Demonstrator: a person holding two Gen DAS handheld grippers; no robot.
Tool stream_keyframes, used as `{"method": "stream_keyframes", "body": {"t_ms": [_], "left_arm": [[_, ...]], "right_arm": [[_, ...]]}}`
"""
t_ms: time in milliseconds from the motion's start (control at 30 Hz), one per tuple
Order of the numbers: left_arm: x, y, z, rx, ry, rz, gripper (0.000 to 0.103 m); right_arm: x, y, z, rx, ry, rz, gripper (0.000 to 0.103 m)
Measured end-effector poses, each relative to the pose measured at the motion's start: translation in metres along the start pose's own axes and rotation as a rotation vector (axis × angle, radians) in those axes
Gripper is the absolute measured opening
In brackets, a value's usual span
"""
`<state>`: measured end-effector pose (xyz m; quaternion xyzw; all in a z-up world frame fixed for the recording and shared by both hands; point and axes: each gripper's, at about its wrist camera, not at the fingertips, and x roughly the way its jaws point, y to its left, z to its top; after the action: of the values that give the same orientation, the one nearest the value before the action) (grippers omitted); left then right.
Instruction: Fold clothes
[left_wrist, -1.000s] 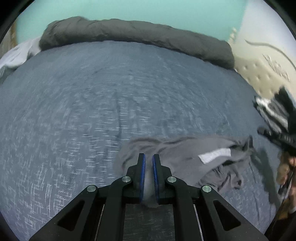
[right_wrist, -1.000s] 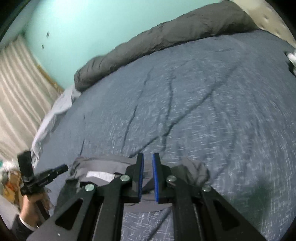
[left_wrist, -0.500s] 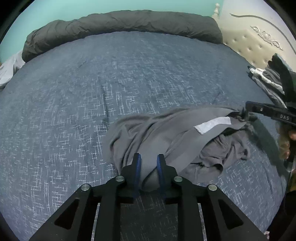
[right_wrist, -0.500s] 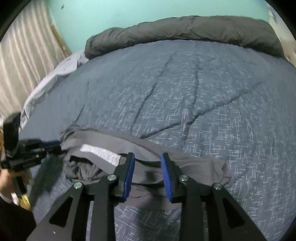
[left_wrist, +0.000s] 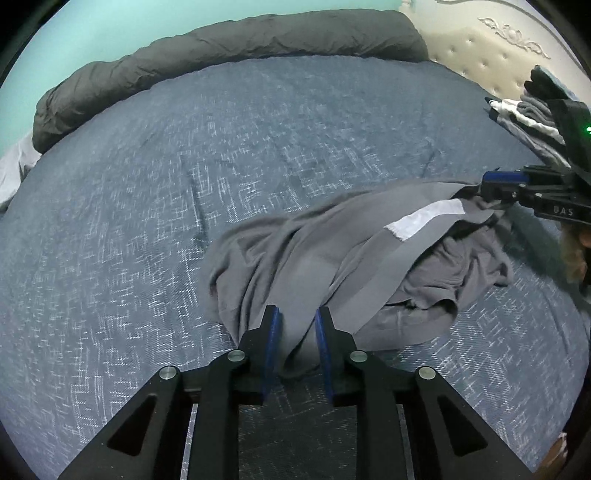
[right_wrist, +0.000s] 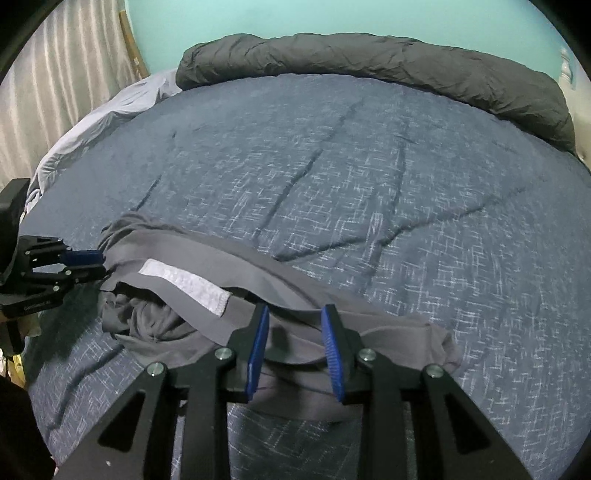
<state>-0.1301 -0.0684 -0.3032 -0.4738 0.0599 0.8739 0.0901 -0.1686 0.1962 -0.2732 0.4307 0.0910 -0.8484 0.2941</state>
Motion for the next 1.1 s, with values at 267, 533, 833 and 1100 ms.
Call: {"method": "stream_keyframes", "body": {"t_ms": [267, 533, 833, 1100], "left_arm": [[0.003, 0.012, -0.001, -0.035, 0.007, -0.005, 0.003], [0.004, 0.015, 0.000, -0.043, 0.005, -0.012, 0.000], [-0.003, 0.008, 0.000, -0.022, -0.005, -0.032, 0.000], [-0.008, -0.002, 0.001, 0.015, -0.011, -0.047, 0.002]], "right_arm": [[0.003, 0.005, 0.000, -0.032, -0.011, -0.019, 0.029], [0.004, 0.013, 0.005, -0.086, -0.021, -0.019, 0.029], [0.010, 0.016, 0.003, -0.121, 0.001, -0.027, 0.026], [0.013, 0.017, 0.001, -0.125, 0.006, -0.016, 0.003]]}}
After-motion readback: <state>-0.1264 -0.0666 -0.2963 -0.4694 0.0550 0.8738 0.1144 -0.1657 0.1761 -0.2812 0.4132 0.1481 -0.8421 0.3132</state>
